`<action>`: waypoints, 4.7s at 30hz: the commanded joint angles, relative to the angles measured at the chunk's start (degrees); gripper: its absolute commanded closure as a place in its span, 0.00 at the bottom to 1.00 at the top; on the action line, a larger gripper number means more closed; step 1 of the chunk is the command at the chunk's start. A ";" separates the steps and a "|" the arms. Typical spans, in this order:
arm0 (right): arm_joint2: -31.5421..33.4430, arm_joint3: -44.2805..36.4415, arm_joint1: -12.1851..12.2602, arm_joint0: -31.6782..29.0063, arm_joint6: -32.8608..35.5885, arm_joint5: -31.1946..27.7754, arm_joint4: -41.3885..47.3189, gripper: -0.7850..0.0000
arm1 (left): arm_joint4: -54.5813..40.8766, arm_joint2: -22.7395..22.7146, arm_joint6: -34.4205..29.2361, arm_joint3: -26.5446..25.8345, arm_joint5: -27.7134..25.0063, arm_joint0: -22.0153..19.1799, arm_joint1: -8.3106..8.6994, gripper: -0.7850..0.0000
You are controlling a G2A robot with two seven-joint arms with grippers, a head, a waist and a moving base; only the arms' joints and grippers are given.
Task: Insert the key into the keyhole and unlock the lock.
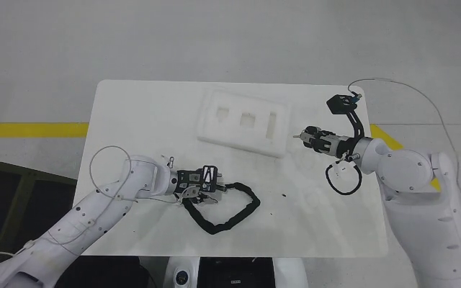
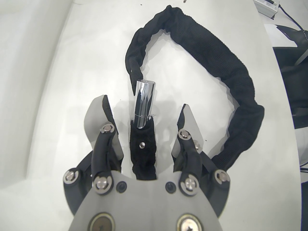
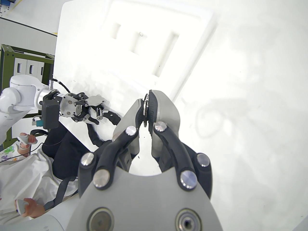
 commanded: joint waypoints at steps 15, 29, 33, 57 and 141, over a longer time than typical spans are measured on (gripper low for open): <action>0.00 0.00 0.00 0.00 0.00 0.00 0.00 1.00 | 1.60 0.92 -0.92 1.32 0.40 -1.10 -1.77 0.59; 0.00 0.00 0.00 0.00 0.00 0.00 0.00 1.00 | -0.22 0.53 -0.98 2.45 -0.01 -1.28 -2.89 1.00; 0.00 0.00 0.00 0.00 0.00 0.00 0.00 1.00 | -1.37 -0.35 2.00 2.98 -0.19 -1.06 -3.03 1.00; -15.89 -3.33 -1.76 7.10 3.33 3.43 10.63 1.00 | 14.13 -8.02 35.95 3.29 7.26 2.65 -1.14 1.00; -23.29 -2.35 -3.07 8.65 -6.08 9.36 8.66 1.00 | 8.56 -5.09 31.40 7.30 10.77 0.39 -4.91 1.00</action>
